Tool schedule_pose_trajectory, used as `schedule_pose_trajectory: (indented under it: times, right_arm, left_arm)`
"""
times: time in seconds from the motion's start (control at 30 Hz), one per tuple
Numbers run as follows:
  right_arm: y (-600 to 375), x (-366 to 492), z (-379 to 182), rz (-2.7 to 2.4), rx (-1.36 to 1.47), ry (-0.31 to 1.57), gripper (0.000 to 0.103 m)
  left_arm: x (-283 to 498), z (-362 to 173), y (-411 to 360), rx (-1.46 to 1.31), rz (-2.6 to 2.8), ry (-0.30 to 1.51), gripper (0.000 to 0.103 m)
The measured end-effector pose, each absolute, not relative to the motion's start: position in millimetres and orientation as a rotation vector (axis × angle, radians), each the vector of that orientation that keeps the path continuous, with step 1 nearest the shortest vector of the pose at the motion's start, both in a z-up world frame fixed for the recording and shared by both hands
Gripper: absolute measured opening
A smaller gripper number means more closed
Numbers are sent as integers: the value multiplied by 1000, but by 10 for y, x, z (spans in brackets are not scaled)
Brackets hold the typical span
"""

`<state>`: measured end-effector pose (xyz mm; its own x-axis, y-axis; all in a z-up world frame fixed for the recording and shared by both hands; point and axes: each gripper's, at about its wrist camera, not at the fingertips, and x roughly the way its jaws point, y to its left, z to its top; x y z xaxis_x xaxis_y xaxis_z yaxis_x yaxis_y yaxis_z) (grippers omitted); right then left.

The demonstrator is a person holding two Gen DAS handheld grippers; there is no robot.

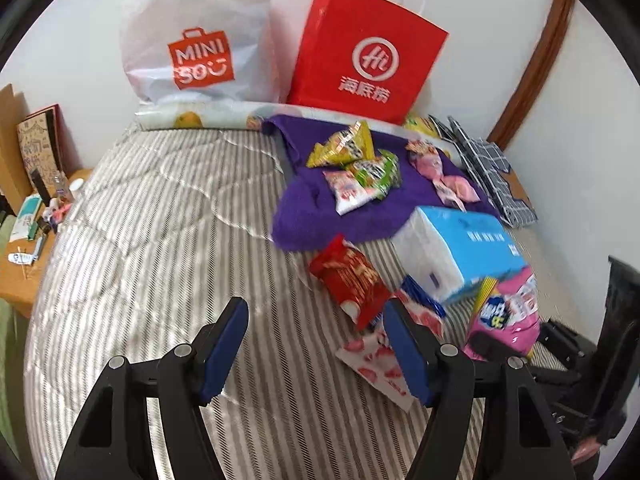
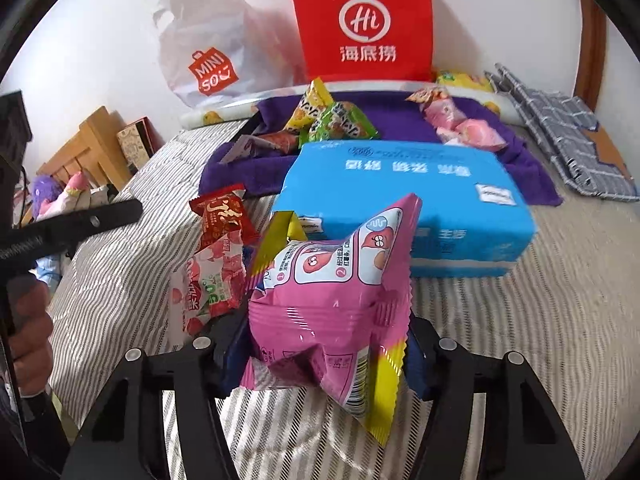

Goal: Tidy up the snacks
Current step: 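Grasp the large pink snack bag with the right tool while the left grasps the red-white strawberry bag, then carry the large pink bag and strawberry bag with both tools over the purple towel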

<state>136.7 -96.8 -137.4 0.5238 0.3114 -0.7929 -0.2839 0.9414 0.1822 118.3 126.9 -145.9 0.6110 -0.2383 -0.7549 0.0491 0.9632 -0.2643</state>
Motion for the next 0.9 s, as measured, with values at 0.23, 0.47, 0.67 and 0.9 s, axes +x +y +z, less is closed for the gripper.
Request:
schedule_pose_trajectory:
  times: [0.23, 0.47, 0.67, 0.9]
  right_arm:
    - [-1264, 1204, -1183, 356, 77, 904, 61]
    - [-1665, 1118, -1097, 295, 127, 871, 61]
    - [-1879, 1119, -1173, 293, 179, 881, 61]
    - [-1950, 1196, -1320, 302, 186, 902, 61]
  left_arm:
    - [1124, -1562, 868, -120, -266, 913, 68]
    - [1207, -1745, 586, -30, -298, 968, 68]
    - [1299, -1827, 457, 16, -264, 971, 68]
    - [1269, -1786, 417, 26, -237, 951, 50]
